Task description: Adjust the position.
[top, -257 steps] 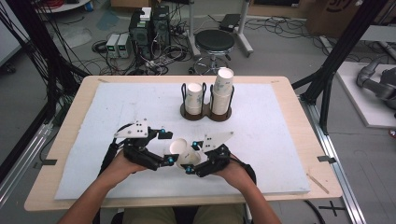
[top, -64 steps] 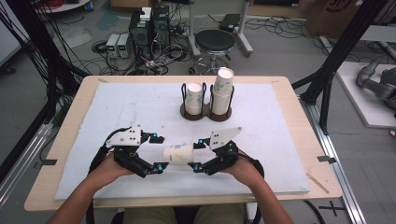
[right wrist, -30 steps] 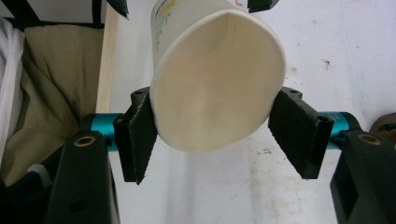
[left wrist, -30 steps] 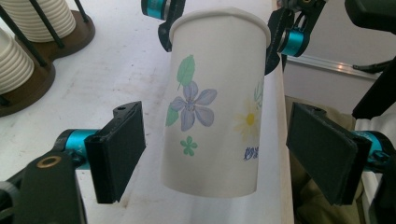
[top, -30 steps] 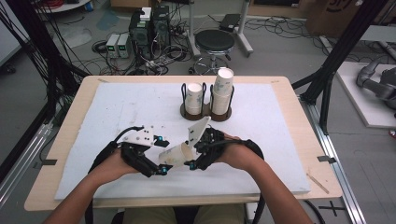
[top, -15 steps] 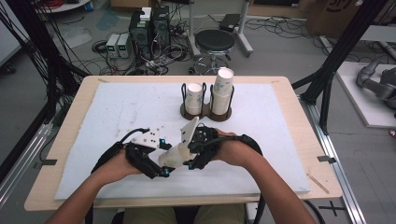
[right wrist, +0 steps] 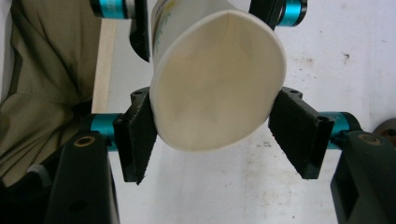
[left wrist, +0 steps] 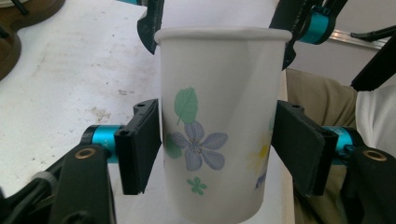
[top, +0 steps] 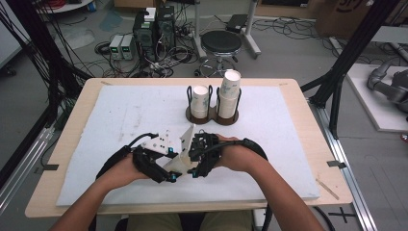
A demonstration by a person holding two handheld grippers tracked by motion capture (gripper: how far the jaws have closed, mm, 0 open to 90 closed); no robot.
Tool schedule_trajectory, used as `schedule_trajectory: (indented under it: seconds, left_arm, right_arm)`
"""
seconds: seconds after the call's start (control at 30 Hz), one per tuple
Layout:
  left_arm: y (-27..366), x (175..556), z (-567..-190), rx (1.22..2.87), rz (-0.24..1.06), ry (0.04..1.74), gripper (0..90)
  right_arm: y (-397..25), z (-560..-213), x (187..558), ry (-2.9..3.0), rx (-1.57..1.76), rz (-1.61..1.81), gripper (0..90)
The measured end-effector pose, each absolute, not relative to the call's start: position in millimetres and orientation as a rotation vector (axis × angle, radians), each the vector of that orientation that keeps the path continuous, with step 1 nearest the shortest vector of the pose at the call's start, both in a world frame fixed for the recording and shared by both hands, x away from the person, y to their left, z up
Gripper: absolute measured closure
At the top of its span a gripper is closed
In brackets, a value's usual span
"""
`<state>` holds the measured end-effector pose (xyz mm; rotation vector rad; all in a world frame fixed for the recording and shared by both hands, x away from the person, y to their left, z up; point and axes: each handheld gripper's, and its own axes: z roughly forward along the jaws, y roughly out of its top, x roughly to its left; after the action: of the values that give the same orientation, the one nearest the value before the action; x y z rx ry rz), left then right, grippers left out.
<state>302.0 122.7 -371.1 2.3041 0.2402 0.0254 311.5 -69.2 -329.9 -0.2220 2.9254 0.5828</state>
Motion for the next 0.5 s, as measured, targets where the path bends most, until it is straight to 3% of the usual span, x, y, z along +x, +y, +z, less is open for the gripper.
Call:
schedule_trajectory:
  seconds: [0.3, 0.5]
  left_arm:
    - [119, 302, -374, 2.321, 0.021, 0.225, 36.5]
    - [126, 302, -375, 2.251, 0.02, 0.262, 35.7]
  right_arm:
    - [-69, -329, 311, 2.944, -0.218, 0.612, 34.4]
    - [-82, -328, 319, 2.926, -0.068, 0.869, 24.1]
